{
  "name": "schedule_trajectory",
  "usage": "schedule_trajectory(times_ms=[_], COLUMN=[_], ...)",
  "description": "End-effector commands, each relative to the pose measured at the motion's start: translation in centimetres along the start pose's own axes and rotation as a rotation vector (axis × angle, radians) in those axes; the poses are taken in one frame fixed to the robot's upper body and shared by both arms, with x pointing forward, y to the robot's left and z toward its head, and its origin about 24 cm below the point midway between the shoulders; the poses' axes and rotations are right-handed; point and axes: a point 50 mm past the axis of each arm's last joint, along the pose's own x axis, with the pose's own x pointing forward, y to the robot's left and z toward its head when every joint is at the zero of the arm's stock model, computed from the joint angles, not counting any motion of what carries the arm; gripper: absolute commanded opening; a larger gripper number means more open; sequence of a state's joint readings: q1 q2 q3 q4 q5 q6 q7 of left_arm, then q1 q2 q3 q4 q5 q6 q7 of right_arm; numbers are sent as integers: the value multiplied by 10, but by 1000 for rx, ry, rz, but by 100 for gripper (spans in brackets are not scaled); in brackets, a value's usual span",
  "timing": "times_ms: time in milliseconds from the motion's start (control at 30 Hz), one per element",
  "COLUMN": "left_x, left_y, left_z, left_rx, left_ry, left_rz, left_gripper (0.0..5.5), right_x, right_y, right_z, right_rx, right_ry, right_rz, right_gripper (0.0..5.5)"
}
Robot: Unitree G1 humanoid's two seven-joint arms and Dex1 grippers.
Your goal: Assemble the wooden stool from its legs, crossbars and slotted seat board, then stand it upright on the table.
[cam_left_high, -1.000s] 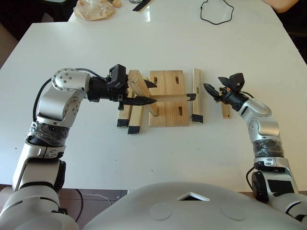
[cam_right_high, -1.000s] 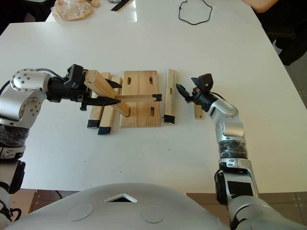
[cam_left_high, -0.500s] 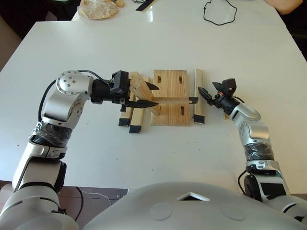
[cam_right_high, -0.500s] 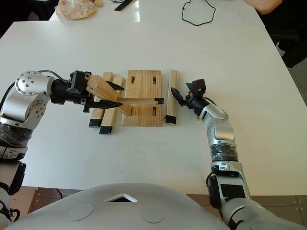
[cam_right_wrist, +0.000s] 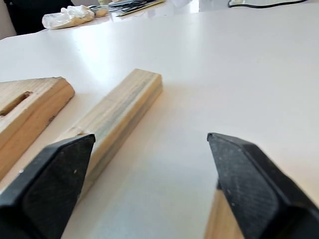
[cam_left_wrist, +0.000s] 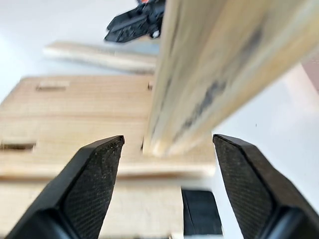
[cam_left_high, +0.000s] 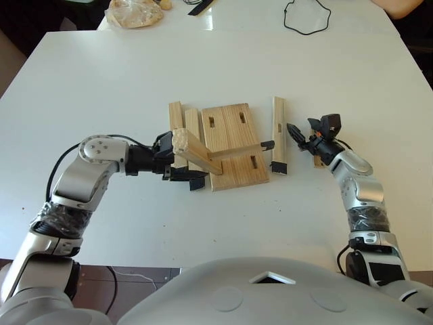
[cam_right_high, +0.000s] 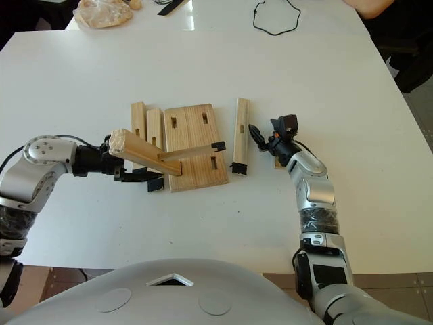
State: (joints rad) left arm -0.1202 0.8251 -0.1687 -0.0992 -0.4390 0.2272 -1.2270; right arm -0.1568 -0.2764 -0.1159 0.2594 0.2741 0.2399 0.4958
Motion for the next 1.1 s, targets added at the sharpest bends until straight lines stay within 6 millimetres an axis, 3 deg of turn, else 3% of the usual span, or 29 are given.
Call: schedule_trajectory(times_ms=[33, 167, 267, 400, 467, 600, 700, 900, 1100], left_x=[-22, -45, -54, -27, -7, 30, 44, 47, 56], left_y=[4, 16, 27, 23, 20, 13, 5, -12, -21], left_z=[-9, -15, -31, -42, -39, -13, -14, -30, -26], left_rx=[-15, -49, -180, -496, -595, -672, -700, -677, -678], left_ry=[53, 75, 48, -179, -284, -453, -348, -105, -42], left_rz=[123, 377, 743, 1139, 1240, 1268, 1316, 1378, 1282], left_gripper=[331, 331, 331, 331, 331, 331, 331, 331, 331], right_x=[-5, -6, -6, -6, -4, 0, 4, 2, -1], right_y=[-1, -5, -9, -12, -10, -14, -18, -13, -10], right_z=[-4, -1, 5, 5, 4, 12, 20, 13, 7], right_rx=[20, 17, 21, 58, 45, 2, -8, -17, -5], right_ry=[7, -1, -27, -36, -24, -16, -26, -10, -3], right_rz=[-20, -42, -74, -102, -85, -66, -63, -48, -52], right_gripper=[416, 416, 416, 416, 416, 416, 416, 416, 416])
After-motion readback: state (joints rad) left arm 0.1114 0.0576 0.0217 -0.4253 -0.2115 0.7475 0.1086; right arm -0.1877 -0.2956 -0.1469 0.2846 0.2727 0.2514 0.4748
